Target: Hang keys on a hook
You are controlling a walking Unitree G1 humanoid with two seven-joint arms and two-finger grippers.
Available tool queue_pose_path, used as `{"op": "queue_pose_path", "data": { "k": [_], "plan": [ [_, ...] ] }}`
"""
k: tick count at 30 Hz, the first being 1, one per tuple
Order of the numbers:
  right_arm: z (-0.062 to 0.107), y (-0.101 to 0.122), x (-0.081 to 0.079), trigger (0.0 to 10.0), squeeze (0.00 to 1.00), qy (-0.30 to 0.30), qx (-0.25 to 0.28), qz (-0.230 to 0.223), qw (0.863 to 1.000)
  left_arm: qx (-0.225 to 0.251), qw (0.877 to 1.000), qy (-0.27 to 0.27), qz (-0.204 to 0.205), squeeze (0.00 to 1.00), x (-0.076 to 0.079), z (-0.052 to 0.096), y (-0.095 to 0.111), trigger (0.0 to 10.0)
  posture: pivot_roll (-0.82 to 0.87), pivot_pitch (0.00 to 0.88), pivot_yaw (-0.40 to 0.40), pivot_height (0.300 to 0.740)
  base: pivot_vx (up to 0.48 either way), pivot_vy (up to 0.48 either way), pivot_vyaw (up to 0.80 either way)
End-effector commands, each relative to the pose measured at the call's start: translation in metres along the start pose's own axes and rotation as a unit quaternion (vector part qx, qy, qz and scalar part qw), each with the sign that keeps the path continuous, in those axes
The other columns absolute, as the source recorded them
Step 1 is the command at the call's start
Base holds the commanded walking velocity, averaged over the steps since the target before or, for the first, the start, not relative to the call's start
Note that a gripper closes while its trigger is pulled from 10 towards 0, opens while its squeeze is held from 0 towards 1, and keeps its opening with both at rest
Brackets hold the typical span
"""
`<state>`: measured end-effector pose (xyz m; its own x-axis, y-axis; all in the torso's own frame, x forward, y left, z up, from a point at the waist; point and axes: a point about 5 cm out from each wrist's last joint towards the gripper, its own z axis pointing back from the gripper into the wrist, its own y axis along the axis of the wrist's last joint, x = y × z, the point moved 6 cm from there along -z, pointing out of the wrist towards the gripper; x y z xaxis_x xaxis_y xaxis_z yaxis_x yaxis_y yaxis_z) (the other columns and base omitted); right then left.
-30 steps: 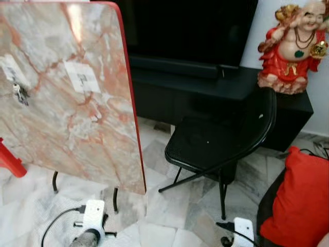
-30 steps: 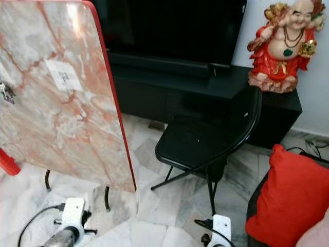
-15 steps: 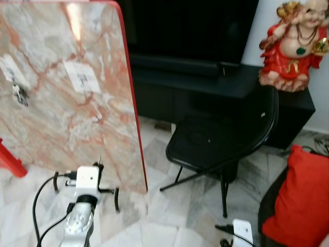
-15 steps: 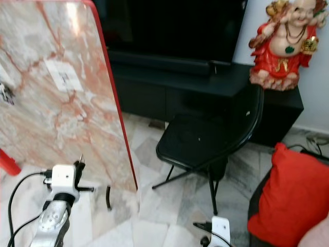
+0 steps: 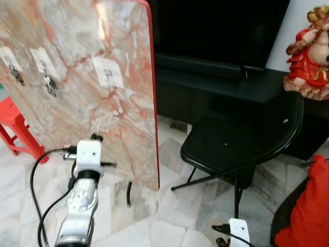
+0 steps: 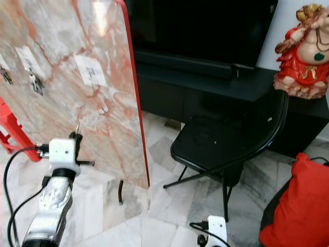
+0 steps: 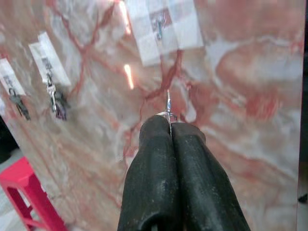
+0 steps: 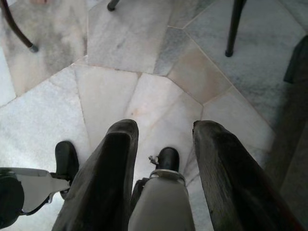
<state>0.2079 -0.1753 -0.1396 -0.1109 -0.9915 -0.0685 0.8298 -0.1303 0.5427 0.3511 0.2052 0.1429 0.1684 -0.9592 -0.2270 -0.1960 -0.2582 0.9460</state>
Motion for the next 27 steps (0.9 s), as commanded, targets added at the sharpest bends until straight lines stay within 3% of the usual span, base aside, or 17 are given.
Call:
{"op": "queue_pose_path", "data": {
  "k": [1,5,11,27],
  "plan": [
    [0.0001,0.0002,0.0009,10.0,0.0,-0.001,0.002,-0.006,1.0,0.006,1.0,0.006,0.002,0.0,-0.0008,-0.003,0.0074,10.0,-0.04,0.0,0.01,0.74,0.0,0.0,0.0],
    [0.0,0.0014,0.0012,10.0,0.0,-0.001,0.003,0.004,1.0,0.005,1.0,0.009,0.005,0.0,-0.0014,-0.0045,0.0092,10.0,-0.04,0.0,0.006,0.74,0.0,0.0,0.0],
    [-0.0001,0.0021,-0.0005,10.0,0.0,0.006,0.004,0.0,1.0,0.005,1.0,0.013,0.003,0.0,-0.0047,-0.0065,0.0125,10.0,-0.04,0.0,0.006,0.74,0.08,0.0,0.73],
    [-0.0004,0.0044,-0.0012,10.0,0.0,0.011,0.005,-0.002,1.0,0.01,1.0,0.015,-0.004,0.0,-0.007,-0.0093,0.0164,10.0,-0.03,0.0,-0.003,0.74,0.257,0.0,0.0]
  ]
}}
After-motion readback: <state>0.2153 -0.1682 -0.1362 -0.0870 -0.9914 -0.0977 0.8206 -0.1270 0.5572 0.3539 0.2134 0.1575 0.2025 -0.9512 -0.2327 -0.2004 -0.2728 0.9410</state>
